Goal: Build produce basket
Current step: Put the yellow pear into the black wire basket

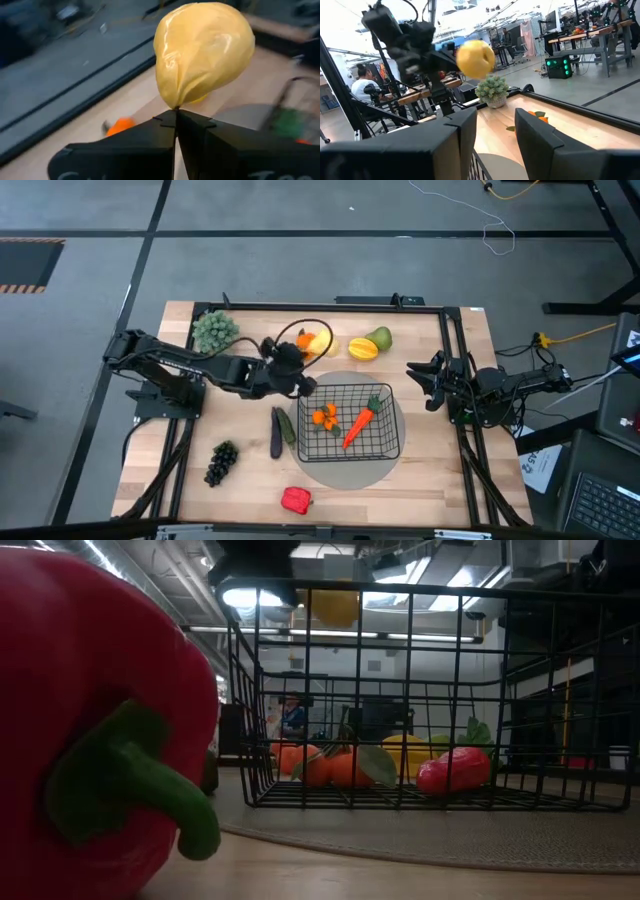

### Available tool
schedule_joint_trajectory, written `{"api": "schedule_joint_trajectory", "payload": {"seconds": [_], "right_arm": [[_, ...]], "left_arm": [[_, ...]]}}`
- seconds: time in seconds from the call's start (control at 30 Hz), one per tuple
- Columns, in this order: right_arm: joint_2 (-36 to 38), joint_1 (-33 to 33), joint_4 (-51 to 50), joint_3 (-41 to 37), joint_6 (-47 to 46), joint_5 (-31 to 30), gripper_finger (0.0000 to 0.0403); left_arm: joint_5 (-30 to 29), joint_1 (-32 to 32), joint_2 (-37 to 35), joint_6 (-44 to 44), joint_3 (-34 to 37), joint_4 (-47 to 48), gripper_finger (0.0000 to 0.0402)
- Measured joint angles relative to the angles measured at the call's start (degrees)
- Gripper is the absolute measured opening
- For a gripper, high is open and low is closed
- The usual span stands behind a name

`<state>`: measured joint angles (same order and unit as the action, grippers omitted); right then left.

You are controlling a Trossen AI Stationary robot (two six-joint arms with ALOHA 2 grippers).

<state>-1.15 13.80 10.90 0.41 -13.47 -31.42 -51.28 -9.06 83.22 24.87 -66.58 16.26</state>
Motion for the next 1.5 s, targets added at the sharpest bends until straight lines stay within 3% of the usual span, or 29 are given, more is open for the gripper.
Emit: {"api": "schedule_joint_trajectory", "payload": {"seconds": [0.2, 0.53, 1.5], "right_arm": [[0.0, 0.0, 0.0, 0.01, 0.0, 0.0, 0.0131], [0.0, -0.02, -0.02, 0.01, 0.0, -0.02, 0.0131], [-0.02, 0.0, -0.04, 0.0, 0.2, -0.04, 0.0131]], "left_arm": [[7.93, -1.11, 0.0, -8.29, -0.07, -6.89, 0.0], [25.2, -1.64, 1.31, -12.02, 0.0, -6.02, 0.0], [25.83, -1.07, 4.04, -10.04, -0.03, -8.76, 0.0]]}}
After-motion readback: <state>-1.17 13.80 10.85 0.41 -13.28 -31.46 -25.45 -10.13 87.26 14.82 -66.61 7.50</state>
